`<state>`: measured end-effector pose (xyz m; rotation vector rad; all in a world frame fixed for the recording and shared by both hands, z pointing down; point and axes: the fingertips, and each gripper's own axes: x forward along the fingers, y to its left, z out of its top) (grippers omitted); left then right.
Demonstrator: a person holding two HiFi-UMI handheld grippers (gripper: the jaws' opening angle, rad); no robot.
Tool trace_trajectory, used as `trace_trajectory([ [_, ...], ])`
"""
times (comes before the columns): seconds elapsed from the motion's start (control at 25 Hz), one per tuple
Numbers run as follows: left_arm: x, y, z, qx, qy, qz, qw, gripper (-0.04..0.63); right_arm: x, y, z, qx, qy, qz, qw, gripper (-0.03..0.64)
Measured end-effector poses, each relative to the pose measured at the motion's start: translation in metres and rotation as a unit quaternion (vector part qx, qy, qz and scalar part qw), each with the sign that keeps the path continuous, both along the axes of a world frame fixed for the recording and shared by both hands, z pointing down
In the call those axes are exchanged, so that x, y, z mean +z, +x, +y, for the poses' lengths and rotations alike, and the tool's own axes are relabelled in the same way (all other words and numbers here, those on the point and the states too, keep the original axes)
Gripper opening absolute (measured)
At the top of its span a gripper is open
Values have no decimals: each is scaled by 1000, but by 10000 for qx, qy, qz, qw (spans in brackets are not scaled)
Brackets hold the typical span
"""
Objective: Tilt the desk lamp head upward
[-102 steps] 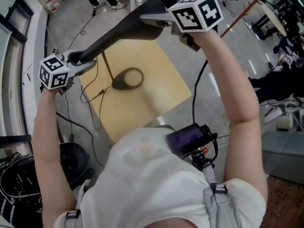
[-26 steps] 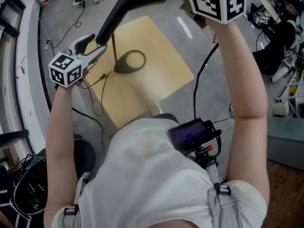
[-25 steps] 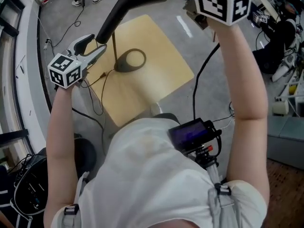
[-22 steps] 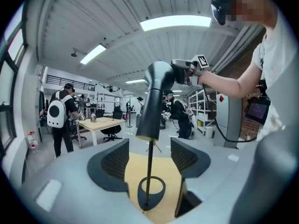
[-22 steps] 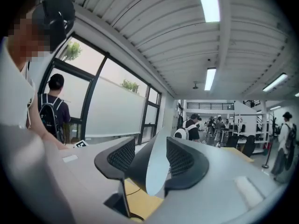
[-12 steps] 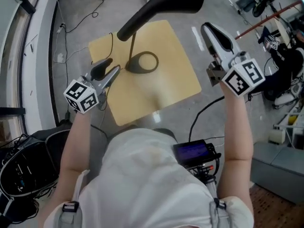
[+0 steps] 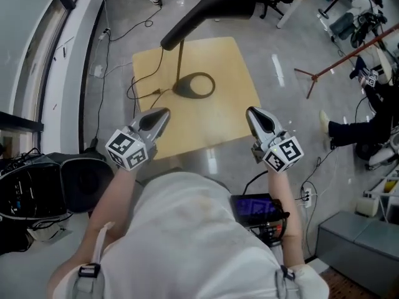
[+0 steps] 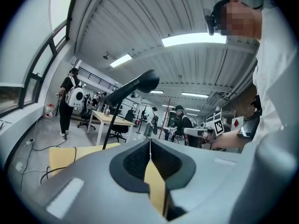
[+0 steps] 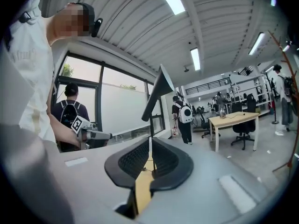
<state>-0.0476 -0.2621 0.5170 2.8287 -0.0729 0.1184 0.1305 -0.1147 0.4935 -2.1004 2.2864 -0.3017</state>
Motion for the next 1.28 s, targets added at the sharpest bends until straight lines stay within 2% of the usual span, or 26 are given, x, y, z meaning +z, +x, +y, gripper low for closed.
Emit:
trace_trajectory([
  [0.2,0,-8,31,-62,180,-46,9998,5,22,-30,23,-267,-87,-48,9996,32],
  [0.44,-1,-16,81,84,389,-200,9990,3,16,-49,46,-279,227,-572,9977,23],
  [0.76,13,-36,144,40,320,-395,9987,3,18,-80,93,-367,391,-856,9949,23],
  [0.92,12,-35,164,154,410,-390,9983,3,21,-88,105,-336,448,-927,9941,23],
  [1.12,4,-45,160,107,515,-325,9981,3,9,-96,98,-257,631,-945,9932,23],
  [1.28,2,-55,194,17,618,-327,9976,3,1,-102,127,-293,819,-921,9919,23],
])
